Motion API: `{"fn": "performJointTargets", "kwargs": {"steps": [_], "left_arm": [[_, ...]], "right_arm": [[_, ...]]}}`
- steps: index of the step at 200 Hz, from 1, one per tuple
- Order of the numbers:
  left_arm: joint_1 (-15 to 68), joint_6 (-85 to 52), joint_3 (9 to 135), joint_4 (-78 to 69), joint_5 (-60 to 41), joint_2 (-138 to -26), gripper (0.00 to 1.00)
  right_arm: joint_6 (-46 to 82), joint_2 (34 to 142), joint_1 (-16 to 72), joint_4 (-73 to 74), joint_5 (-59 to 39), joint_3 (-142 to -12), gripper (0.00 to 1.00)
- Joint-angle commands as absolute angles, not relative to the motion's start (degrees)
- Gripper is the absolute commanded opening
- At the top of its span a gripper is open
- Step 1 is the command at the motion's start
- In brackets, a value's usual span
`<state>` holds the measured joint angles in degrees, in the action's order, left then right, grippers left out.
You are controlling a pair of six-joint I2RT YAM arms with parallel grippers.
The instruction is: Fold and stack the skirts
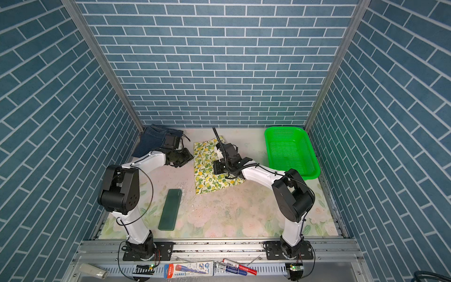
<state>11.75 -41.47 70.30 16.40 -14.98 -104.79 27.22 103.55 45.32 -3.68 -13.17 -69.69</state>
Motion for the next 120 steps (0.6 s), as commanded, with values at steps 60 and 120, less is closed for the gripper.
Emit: {"fn": "performJointTargets", "kwargs": {"steps": [60, 120], "left_arm": [[11.8, -41.8, 68.4, 15.5, -15.7, -106.2, 0.46], [15.4, -41.1, 68.5, 17.0, -14.6, -106.5, 0.45]], "right_arm": [[28.3, 91.2, 47.6, 5.9, -13.0, -58.4, 0.54], [31.5, 104.9, 40.0, -11.3, -5.4, -74.0, 0.62]]}}
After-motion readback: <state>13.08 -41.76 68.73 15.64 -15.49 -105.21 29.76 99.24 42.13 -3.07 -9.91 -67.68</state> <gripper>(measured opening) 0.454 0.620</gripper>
